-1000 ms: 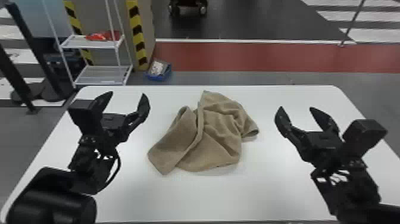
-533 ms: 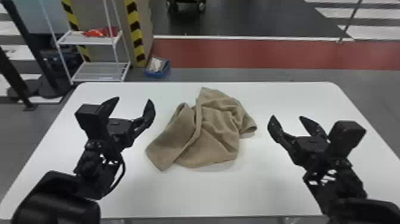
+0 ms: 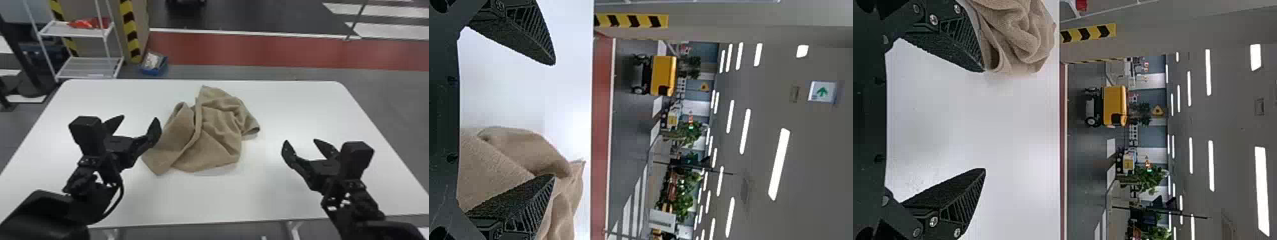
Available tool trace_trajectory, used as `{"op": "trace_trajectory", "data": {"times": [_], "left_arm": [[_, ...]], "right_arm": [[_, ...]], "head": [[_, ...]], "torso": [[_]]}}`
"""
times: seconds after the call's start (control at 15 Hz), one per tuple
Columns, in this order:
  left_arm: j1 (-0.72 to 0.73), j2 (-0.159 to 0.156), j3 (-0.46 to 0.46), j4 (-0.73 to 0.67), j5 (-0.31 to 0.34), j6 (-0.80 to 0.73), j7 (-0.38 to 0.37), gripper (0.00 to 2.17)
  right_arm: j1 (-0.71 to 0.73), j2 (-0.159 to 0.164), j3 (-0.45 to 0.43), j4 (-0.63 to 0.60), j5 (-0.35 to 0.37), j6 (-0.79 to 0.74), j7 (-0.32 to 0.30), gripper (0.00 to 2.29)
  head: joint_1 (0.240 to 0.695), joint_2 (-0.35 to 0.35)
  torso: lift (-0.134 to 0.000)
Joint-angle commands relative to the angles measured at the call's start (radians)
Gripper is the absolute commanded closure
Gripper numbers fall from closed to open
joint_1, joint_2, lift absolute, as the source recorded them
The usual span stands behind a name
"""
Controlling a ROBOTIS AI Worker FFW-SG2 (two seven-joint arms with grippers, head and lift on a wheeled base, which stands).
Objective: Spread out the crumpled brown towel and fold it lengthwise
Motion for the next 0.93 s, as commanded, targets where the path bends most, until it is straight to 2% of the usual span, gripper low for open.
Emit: {"op": "trace_trajectory", "data": {"times": [0.0,0.2,0.27,0.33,0.53,0.67,0.87], "left_arm": [[0.033,0.015,0.010,-0.060,0.063,0.088,-0.034,0.10],[0.059,0.019,0.002,-0.120,0.063,0.254,-0.059,0.16],[0.073,0.019,-0.009,-0.138,0.060,0.260,-0.057,0.18],[0.080,0.019,-0.021,-0.149,0.040,0.263,-0.055,0.22],[0.091,0.017,-0.092,-0.149,-0.102,0.275,-0.040,0.22],[0.100,0.020,-0.095,-0.149,-0.106,0.275,-0.040,0.22],[0.102,0.020,-0.105,-0.135,-0.146,0.297,-0.039,0.22]], "right_arm": [[0.049,0.000,-0.005,-0.051,0.004,-0.008,0.003,0.20],[0.081,0.000,-0.007,-0.081,-0.001,-0.039,0.006,0.22],[0.083,0.000,-0.011,-0.077,-0.004,-0.051,0.006,0.22],[0.084,0.000,-0.014,-0.068,-0.010,-0.064,0.006,0.22],[0.083,0.000,-0.014,-0.043,-0.023,-0.103,0.006,0.22],[0.075,0.000,-0.014,-0.037,-0.026,-0.110,0.008,0.22],[0.071,0.000,-0.014,-0.028,-0.038,-0.125,0.009,0.22]], "head": [[0.695,-0.093],[0.695,-0.114],[0.695,-0.130],[0.695,-0.137],[0.695,-0.163],[0.695,-0.178],[0.695,-0.187]], "torso": [[-0.120],[-0.120],[-0.120],[-0.120],[-0.120],[-0.120],[-0.120]]}}
